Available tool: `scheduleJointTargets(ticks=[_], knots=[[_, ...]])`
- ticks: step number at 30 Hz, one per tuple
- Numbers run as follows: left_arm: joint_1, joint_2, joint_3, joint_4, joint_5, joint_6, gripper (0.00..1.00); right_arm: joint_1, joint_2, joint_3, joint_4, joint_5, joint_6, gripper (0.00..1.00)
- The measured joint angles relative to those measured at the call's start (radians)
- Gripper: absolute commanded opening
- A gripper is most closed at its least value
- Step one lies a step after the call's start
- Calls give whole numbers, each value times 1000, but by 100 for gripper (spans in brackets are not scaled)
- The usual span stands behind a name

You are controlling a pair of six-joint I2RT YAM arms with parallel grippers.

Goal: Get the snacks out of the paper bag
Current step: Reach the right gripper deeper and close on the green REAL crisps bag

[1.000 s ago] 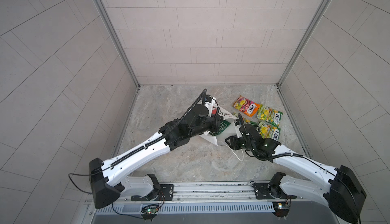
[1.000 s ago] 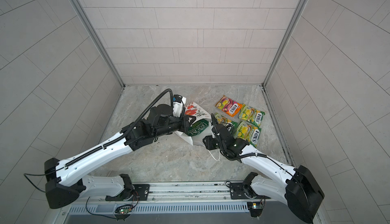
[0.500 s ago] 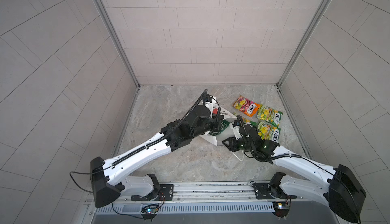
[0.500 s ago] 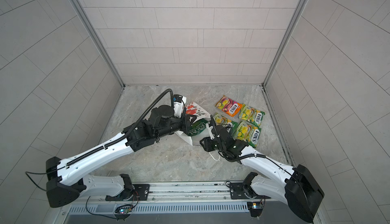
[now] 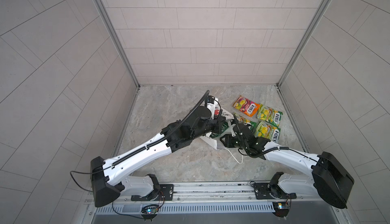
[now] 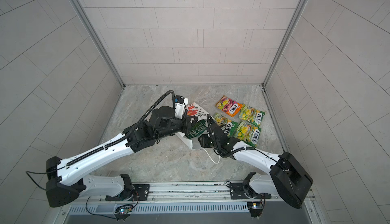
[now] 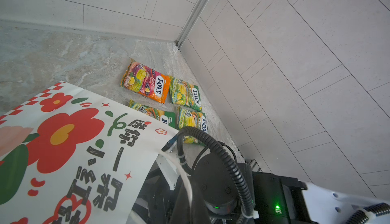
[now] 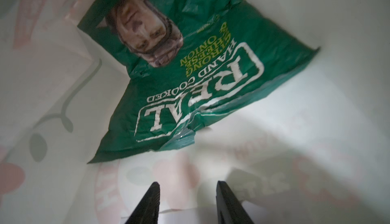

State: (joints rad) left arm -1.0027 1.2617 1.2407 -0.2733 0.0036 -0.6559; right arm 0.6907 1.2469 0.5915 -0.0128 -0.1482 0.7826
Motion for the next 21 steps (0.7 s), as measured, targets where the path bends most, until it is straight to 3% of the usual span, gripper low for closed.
scheduleJointTargets(ticks=[9,21], knots=[[0,0,-6,0,0,1,0,1,42,0,61,105,156,43],[0,0,-7,0,4,2,0,3,186,78,121,130,258,41]])
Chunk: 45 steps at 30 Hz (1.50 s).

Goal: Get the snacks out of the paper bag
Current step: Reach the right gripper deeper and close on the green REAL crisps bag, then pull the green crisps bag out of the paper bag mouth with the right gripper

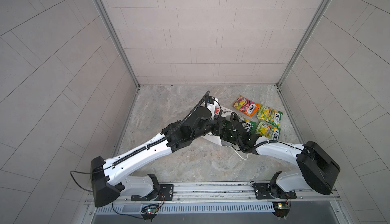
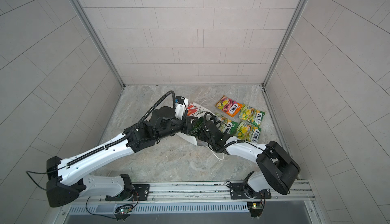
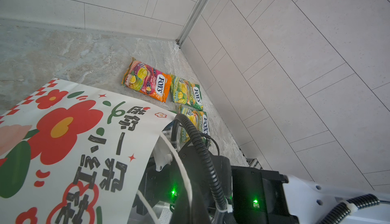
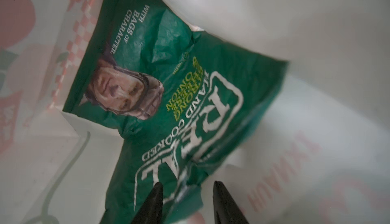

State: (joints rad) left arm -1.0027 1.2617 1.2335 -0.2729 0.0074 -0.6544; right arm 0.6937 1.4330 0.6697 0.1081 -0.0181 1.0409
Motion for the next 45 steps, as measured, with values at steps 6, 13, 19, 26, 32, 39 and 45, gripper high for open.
scheduleJointTargets(ticks=[6,13,19,26,32,39,45], knots=[[0,0,0,-1,-1,0,0,2,75,24,60,-7,34,42],[0,0,0,-1,-3,1,0,2,100,37,74,5,51,40],[0,0,0,-2,-15,10,0,2,150,86,74,-13,20,12],[0,-12,-13,-19,-66,19,0,2,160,120,75,-72,-34,0],[0,-32,-19,-35,-122,20,0,2,113,123,61,-118,-83,0],[-2,-72,-52,-42,-186,27,0,2,-6,128,-3,-132,-134,0],[-2,-90,-58,-53,-225,35,0,2,-88,133,-61,-133,-177,0]])
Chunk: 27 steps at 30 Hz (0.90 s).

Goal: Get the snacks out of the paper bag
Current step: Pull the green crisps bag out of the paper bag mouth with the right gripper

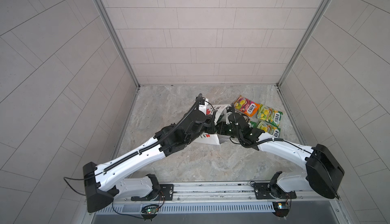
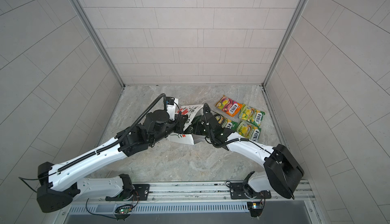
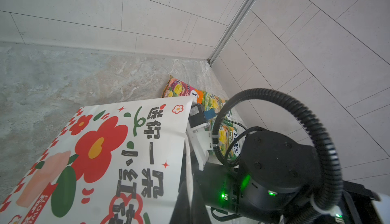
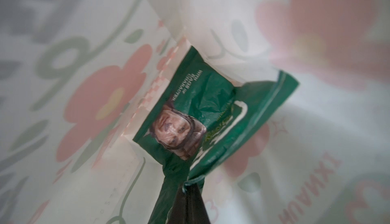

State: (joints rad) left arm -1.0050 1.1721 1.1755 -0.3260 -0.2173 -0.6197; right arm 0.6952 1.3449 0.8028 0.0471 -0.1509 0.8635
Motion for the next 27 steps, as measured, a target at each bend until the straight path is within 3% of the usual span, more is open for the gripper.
scheduleJointTargets(ticks=[27], knots=[[0,-6,-4,-26,-55,7,0,0,-193,54,-124,4,-101,0]])
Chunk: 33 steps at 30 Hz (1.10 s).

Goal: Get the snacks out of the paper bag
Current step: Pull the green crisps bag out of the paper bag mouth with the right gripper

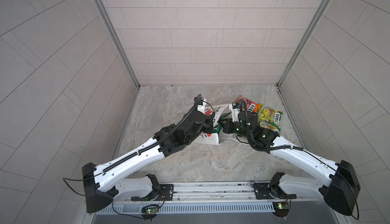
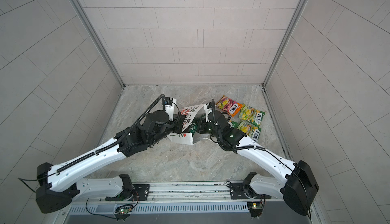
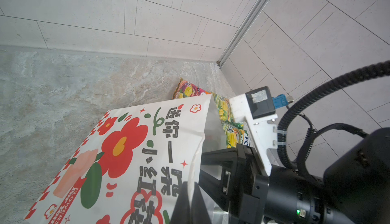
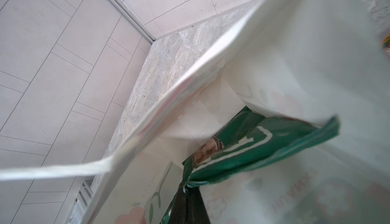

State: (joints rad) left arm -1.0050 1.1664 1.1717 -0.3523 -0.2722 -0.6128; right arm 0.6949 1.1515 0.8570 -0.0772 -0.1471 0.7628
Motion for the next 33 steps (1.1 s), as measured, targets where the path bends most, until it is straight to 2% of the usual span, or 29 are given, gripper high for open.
scheduleJointTargets(ticks=[17,23,33], knots=[[-2,-36,-15,-5,-75,0,0,0,-44,127,-107,-33,-39,0],[-2,-52,-18,-17,-106,-5,0,-2,5,209,-116,-58,-56,0],[4,-169,-79,-48,-204,-31,0,-2,108,359,-167,-132,-87,0]])
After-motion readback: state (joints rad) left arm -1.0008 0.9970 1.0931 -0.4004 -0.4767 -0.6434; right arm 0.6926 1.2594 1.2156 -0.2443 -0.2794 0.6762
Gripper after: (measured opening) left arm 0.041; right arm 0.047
